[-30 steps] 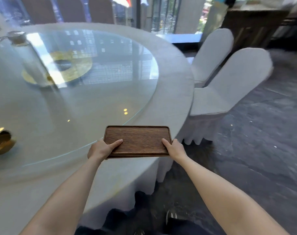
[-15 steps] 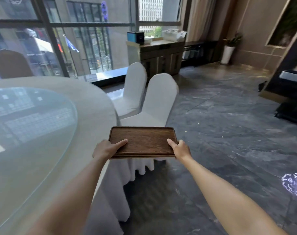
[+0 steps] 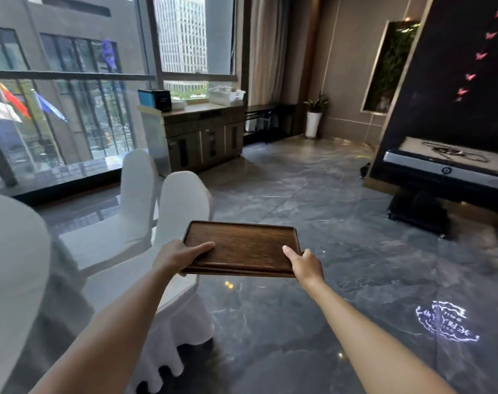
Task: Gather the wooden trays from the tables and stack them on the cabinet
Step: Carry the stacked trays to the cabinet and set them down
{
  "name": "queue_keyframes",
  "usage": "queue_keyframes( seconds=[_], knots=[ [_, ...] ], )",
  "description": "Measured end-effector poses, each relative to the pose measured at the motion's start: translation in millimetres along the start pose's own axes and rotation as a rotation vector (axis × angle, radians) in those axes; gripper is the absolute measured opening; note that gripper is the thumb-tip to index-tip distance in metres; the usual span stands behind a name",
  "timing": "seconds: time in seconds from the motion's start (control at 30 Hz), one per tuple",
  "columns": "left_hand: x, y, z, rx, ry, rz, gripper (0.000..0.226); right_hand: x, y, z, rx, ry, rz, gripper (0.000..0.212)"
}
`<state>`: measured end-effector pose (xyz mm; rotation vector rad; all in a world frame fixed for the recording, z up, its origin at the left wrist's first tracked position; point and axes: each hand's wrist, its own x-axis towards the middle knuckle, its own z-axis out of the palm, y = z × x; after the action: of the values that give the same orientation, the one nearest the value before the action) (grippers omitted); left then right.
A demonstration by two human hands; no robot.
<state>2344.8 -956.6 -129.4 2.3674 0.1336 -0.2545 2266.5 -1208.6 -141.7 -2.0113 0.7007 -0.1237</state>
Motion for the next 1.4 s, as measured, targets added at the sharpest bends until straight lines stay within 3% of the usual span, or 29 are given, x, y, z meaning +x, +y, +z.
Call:
queue_keyframes(
  seconds=[0.3, 0.53, 0.97, 1.2, 1.4],
  knots=[
    [192, 122, 75, -0.022, -0.004, 0.097, 0.061, 218, -29, -32, 0.000, 0.063, -0.008, 0.058],
    [362, 241, 92, 0.038, 0.024, 0.099, 0.069, 406, -94, -55, 0.007, 0.089, -0.012, 0.060],
    [657, 372, 170, 0.121, 0.039, 0.007, 0.081, 755, -143, -33, -0.011, -0.014, -0.005, 0.062],
    [829, 483, 164, 0.084, 0.125, -0.015, 0.065, 969, -233, -37, 0.002, -0.037, -0.101, 0.059],
    [966, 533, 164, 0.040, 0.166, -0.064, 0.062, 1119, -288, -4, 0.016, -0.061, -0.126, 0.054]
  ],
)
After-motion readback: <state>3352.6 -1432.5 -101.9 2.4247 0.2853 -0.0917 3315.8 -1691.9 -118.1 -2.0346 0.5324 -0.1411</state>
